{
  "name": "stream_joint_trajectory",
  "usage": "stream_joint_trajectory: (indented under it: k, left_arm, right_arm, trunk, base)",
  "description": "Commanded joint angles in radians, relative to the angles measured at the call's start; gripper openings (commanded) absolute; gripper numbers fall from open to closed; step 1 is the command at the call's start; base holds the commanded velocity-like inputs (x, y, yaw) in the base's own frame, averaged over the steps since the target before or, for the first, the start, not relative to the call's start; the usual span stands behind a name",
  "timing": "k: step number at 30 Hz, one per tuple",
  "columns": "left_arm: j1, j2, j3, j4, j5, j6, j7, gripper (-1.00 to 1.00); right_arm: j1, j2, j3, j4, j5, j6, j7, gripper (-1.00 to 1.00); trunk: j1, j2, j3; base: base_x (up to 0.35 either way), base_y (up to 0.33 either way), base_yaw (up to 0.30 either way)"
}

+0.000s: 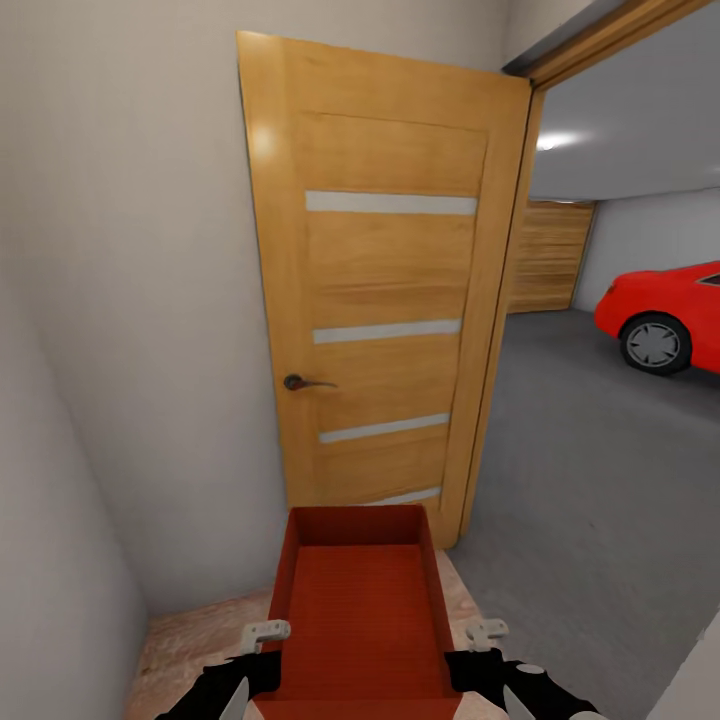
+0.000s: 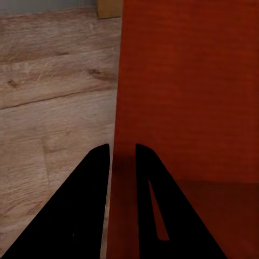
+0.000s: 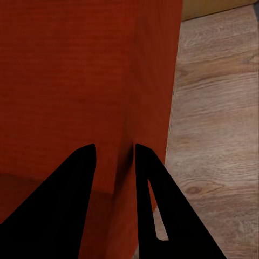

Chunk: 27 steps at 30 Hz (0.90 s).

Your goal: Move the two storage containers from the living room to the garage. In the garage, place one container on the floor and stack the other container on top of it (either order is fine).

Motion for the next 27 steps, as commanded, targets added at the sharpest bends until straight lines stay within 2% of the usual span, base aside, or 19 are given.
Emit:
stream_joint_trajectory:
  k: [1,18,27]
  left_arm:
    - [-0.001,0.029,0.002,-0.005,-0.021,-0.015,0.027,-1.00]
    - [-0.001,0.029,0.002,-0.004,-0.021,-0.016,0.027,-1.00]
    - [-0.001,0.028,0.002,-0.004,-0.021,-0.016,0.027,-1.00]
  right_arm:
    - [-0.001,-0.001,0.008,0.004,0.018,-0.001,0.002,-1.00]
    - [-0.001,-0.001,0.008,0.004,0.018,-0.001,0.002,-1.00]
    - [-0.001,-0.001,0.008,0.004,0.018,-0.001,0.002,-1.00]
  trunk:
    - [0.001,-0.002,-0.002]
    - [0.001,-0.002,-0.002]
    - [0.001,-0.002,0.001]
  base:
    - [0.248,0.202,0.000]
    - [0.227,0.183,-0.003]
    - [0.015,0.012,-0.225]
